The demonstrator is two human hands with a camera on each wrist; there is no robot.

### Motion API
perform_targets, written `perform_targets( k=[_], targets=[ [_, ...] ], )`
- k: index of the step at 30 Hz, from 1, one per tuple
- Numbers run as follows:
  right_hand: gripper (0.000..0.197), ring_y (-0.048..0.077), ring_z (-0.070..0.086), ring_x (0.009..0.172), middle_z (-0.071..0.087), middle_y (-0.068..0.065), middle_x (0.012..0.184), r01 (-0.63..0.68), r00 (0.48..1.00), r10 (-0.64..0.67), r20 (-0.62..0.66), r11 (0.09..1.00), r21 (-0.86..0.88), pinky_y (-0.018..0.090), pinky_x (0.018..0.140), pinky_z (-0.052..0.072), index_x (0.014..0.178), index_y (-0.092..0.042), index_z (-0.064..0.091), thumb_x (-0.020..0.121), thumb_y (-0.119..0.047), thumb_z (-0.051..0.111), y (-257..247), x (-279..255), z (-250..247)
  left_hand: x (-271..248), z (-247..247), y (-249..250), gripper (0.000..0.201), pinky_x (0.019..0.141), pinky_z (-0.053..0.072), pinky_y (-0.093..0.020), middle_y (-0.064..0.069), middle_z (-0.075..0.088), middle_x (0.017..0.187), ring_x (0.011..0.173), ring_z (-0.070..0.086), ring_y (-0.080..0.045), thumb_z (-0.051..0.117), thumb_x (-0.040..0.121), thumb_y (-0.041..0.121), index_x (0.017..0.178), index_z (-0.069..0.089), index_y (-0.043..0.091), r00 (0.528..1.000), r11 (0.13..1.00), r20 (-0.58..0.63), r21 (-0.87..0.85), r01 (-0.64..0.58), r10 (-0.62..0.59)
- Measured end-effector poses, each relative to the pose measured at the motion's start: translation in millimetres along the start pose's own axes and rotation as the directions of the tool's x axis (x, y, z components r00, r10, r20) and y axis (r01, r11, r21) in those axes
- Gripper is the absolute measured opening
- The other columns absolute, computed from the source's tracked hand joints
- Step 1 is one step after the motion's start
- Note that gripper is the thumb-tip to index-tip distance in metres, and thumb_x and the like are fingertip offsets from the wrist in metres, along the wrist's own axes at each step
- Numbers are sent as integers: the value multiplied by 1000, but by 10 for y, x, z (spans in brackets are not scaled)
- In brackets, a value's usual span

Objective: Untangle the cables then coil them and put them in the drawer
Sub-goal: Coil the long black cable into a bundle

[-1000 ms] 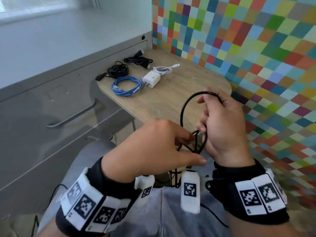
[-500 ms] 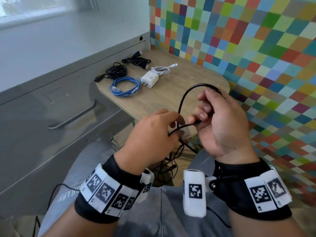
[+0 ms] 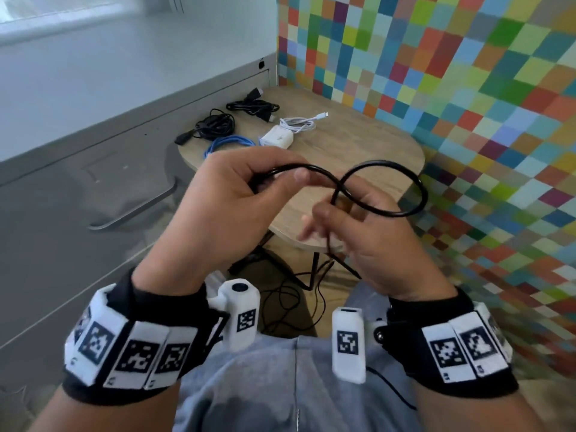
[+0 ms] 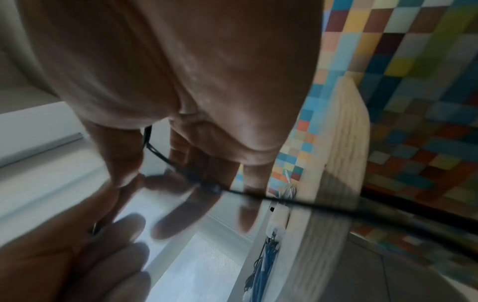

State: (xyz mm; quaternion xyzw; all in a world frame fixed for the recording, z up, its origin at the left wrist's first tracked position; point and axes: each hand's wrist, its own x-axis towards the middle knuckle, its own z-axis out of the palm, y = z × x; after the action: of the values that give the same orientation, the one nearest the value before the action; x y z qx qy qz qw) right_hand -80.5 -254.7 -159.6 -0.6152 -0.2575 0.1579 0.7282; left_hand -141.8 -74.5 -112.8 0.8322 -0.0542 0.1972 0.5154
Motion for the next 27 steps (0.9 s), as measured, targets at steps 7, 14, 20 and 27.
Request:
perform_targets(
  k=[7, 14, 20, 27],
  targets=[
    [17, 11, 30, 48, 52, -6, 65, 151, 854, -36, -519, 972, 182, 26, 53, 33, 91, -21, 67, 93, -5, 65, -95, 32, -619, -29, -561, -298, 21, 44, 24, -22, 9, 44, 51, 46, 31, -5, 69, 97, 32, 79, 71, 22, 941, 975, -325, 160, 156, -97],
    [46, 22, 68, 98, 72, 3, 96, 85, 971, -109, -214, 990, -117, 30, 90, 53, 113, -18, 71, 78, 8, 54, -47, 18, -478, -14, -430, -307, 22, 50, 24, -31, 11, 42, 48, 49, 31, -13, 66, 96, 38, 78, 72, 26, 931, 991, -339, -21, 134, -133],
    [50, 37, 70, 106, 74, 17, 111, -6, 998, 14, 68, 993, -114, 46, 99, 54, 130, -13, 63, 82, -1, 55, -196, -67, -334, -31, -177, -270, 18, 47, 23, -22, 14, 40, 50, 46, 28, -8, 67, 96, 33, 85, 74, 21, 968, 983, -184, -104, 153, -171],
    [38, 20, 72, 100, 73, 14, 100, -17, 995, 43, 90, 961, -275, 45, 99, 55, 133, -33, 61, 99, -16, 68, -124, -28, 20, -78, -84, -166, 25, 46, 11, -34, -2, 23, 63, 52, 15, -18, 52, 101, 24, 112, 72, 15, 954, 866, 269, -438, 243, -131]
  ],
)
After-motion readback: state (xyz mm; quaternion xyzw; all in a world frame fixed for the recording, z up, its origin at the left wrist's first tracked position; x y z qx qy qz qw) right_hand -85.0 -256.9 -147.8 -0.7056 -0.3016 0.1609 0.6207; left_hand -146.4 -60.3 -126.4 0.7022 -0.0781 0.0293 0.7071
